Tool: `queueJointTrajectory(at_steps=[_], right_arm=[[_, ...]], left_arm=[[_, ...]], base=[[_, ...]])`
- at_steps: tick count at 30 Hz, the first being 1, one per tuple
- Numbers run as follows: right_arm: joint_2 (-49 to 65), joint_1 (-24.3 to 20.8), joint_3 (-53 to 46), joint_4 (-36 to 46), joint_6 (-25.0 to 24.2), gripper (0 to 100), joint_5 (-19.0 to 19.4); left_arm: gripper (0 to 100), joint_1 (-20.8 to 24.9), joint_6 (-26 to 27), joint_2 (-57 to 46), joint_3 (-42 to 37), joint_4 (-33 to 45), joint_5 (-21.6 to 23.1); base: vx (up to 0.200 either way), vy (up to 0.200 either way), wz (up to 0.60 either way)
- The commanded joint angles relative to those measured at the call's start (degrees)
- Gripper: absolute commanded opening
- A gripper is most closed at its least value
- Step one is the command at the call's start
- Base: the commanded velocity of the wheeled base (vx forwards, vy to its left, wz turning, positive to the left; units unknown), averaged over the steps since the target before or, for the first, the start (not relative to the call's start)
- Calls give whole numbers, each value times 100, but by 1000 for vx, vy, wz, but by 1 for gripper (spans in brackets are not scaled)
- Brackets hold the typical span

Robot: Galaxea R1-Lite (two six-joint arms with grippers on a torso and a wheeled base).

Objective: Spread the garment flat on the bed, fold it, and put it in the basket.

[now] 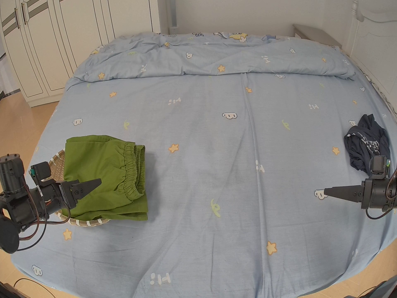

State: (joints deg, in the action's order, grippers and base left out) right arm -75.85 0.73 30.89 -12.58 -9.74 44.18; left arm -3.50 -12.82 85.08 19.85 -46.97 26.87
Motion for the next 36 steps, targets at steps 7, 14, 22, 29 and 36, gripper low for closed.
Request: queueJointTrajectory(at_steps=[7, 14, 22, 29, 36], right_arm=[[3533, -548, -1032, 564, -63, 100, -15], [6029, -407, -1287, 2032, -142, 100, -15], [7567, -56, -1446, 3262, -89, 100, -23], [7585, -47, -2034, 3157, -89, 100, -287], [7585, -38, -2096, 3042, 51, 100, -1614]], left_arm=[[100, 1325, 8, -3753, -534, 1797, 38], [100, 1246, -1, -6073, -587, 4099, -569], [100, 1299, 52, -8095, -622, 5945, -498], [100, 1264, 597, -8060, -1150, 5576, -1562], [100, 1229, 1195, -8051, -1747, 4996, -2362]], base=[[0, 0, 0], [0, 0, 0], [0, 0, 0], [0, 0, 0], [0, 0, 0]])
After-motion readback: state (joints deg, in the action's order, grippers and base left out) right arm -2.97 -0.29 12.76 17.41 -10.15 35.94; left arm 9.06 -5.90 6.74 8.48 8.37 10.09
